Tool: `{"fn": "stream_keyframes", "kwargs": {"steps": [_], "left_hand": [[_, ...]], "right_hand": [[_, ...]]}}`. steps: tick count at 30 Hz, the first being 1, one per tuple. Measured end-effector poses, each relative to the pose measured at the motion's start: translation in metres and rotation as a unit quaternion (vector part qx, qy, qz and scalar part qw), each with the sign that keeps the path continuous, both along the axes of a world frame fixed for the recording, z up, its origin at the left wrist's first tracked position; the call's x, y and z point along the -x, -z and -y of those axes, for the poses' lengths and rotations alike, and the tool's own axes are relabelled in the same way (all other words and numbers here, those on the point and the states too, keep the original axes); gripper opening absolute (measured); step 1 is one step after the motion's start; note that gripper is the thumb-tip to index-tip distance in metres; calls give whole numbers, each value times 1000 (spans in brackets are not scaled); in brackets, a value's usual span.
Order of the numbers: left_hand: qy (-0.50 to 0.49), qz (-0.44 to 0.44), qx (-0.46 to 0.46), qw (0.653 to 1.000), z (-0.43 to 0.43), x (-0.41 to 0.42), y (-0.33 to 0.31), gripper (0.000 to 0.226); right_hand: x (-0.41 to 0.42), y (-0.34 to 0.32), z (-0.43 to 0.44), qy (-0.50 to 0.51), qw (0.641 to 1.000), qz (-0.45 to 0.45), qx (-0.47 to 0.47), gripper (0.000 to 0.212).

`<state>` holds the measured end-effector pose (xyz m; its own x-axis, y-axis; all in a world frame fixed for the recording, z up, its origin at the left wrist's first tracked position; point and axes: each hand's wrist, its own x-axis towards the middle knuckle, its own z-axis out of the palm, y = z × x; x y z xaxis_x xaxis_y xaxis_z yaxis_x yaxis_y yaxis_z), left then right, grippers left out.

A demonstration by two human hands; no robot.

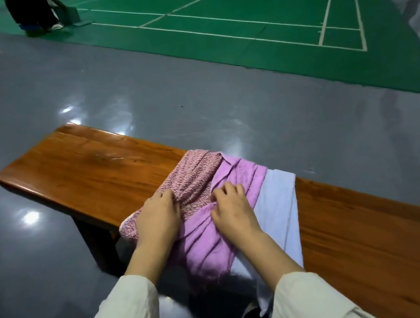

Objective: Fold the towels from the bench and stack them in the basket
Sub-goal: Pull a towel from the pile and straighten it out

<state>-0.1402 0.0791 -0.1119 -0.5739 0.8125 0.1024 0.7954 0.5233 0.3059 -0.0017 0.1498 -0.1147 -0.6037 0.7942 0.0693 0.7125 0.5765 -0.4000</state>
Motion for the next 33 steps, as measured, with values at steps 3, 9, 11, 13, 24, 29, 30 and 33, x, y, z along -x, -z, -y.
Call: {"fn": "stream_keyframes", "kwargs": {"steps": [3,9,11,13,24,29,30,33], "left_hand": [[-13,14,93,995,5,-4,-10,13],[58,51,-39,996,-3,-44,-15,30],[85,146,-38,985,-11,-63,-11,34],[86,197,-37,976,-15,-77,-11,37],[73,410,-167,894,-24,-113,-47,30],[-83,646,-272,708,-15,-129,-73,25],[-96,691,-288,656,-12,-128,-76,26],[-70,729,-214,646,7,-131,-84,31]], "right_hand": [[-6,-3,-1,68,996,-47,41,32],[-19,-10,-4,225,913,-233,251,13],[-21,-13,-6,264,825,-356,352,35],[-26,-17,-8,280,749,-425,423,36],[-77,-50,-3,182,743,-472,438,23],[-92,-41,1,252,664,-510,486,20],[-90,-37,4,257,649,-503,510,19],[-85,-36,19,237,563,-532,587,36]]}}
